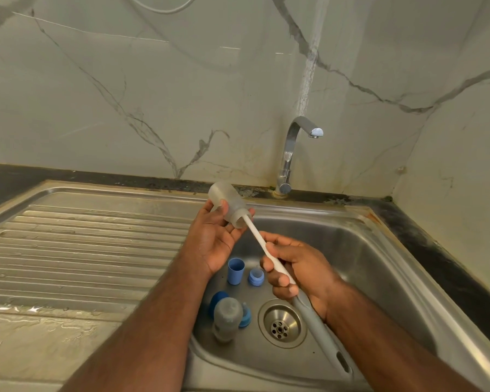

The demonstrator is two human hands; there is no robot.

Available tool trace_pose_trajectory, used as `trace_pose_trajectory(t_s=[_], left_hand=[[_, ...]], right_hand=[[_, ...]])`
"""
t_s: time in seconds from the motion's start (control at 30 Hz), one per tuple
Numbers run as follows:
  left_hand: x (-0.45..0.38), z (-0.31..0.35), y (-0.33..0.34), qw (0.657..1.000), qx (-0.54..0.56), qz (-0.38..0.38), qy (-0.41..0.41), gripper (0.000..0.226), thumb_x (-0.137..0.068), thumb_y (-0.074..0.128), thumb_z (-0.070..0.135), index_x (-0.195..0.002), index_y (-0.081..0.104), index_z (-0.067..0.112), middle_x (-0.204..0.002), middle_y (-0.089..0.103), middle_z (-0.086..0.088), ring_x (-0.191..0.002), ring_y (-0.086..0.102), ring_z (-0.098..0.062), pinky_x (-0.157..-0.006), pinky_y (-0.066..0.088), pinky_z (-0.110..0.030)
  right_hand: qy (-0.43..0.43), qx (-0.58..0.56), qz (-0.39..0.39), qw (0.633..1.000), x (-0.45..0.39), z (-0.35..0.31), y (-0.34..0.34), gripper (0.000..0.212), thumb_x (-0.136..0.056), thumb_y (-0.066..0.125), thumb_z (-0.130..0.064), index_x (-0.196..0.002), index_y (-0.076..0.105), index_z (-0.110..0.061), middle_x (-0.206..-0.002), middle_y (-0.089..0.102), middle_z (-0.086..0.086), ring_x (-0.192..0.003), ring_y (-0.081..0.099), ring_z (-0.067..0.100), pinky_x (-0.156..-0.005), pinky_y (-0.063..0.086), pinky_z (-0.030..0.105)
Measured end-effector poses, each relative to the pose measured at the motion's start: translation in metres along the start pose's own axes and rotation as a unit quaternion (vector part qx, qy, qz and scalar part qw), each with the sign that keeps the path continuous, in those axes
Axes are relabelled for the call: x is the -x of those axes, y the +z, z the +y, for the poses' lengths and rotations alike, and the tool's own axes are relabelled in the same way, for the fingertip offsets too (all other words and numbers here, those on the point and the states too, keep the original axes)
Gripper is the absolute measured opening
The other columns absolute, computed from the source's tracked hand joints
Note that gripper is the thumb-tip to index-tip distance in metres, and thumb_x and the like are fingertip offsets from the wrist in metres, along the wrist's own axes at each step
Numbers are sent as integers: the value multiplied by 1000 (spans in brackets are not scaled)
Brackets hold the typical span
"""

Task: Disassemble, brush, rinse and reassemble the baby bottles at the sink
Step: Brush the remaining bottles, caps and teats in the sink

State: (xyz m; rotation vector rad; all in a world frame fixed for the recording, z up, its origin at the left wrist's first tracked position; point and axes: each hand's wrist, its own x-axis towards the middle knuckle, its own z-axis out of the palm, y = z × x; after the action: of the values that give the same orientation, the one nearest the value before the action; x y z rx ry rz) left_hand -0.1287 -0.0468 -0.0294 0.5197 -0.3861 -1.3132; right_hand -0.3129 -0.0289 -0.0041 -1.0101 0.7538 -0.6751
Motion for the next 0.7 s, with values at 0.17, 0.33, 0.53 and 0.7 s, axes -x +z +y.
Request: trace_pose_trajectory(t_s=[0.17, 0.33, 0.53, 0.7], left_hand=[[-1, 3, 0, 1000, 11, -11, 1, 49, -98, 58, 9, -145, 46, 12, -138, 55, -26, -117, 64, -49, -91, 57, -50], [-2, 2, -2, 1000, 15, 4, 6, 56, -91, 62, 9, -145, 47, 12, -139, 54, -27, -115, 65, -48, -95, 55, -54], [-2, 2, -3, 1000, 13, -2, 1, 47, -97, 58, 10, -144, 48, 10, -137, 56, -26, -116, 64, -48, -92, 57, -50], [-6, 1, -7, 1000, 13, 16, -2, 52, -90, 62, 10, -141, 50, 13, -137, 56, -27, -116, 65, -48, -100, 53, -56]], right_hand=[[-30, 196, 4, 980, 0, 1, -1, 37, -103, 49, -12, -134, 59, -30, -70, 59, 8, -44, 44, 13, -35, 34, 22], [-42, 192, 60, 979, 0, 2, -3, 34, -103, 51, -11, -129, 62, -29, -69, 60, 8, -46, 45, 15, -38, 34, 24], [-43, 172, 25, 984, 0, 6, 6, 36, -103, 50, -11, -131, 61, -31, -72, 59, 9, -46, 44, 14, -36, 35, 23], [-84, 358, 99, 925, -3, 7, -3, 40, -102, 54, -18, -138, 56, -37, -72, 62, 4, -46, 47, 11, -41, 41, 22]])
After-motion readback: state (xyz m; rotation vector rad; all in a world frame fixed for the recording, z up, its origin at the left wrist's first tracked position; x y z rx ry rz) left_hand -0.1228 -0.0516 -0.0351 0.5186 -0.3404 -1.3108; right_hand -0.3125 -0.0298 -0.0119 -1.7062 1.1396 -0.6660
